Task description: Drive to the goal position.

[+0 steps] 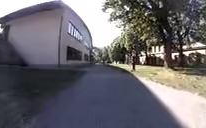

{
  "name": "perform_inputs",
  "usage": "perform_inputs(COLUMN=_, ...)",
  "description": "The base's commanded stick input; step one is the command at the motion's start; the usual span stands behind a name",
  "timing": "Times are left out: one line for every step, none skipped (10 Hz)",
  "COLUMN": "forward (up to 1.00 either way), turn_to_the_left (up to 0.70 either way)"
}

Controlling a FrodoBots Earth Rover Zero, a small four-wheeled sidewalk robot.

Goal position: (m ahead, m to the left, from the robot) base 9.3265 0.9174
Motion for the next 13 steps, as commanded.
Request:
perform_inputs(forward=0.45, turn_to_the_left=0.0)
perform_inputs(forward=0.45, turn_to_the_left=0.0)
perform_inputs(forward=0.45, turn_to_the_left=0.0)
perform_inputs(forward=0.45, turn_to_the_left=0.0)
perform_inputs(forward=0.45, turn_to_the_left=0.0)
perform_inputs(forward=0.45, turn_to_the_left=0.0)
perform_inputs(forward=0.45, turn_to_the_left=0.0)
perform_inputs(forward=0.45, turn_to_the_left=0.0)
perform_inputs(forward=0.45, turn_to_the_left=0.0)
perform_inputs(forward=0.45, turn_to_the_left=0.0)
perform_inputs(forward=0.45, turn_to_the_left=0.0)
perform_inputs(forward=0.45, turn_to_the_left=0.0)
perform_inputs(forward=0.45, turn_to_the_left=0.0)
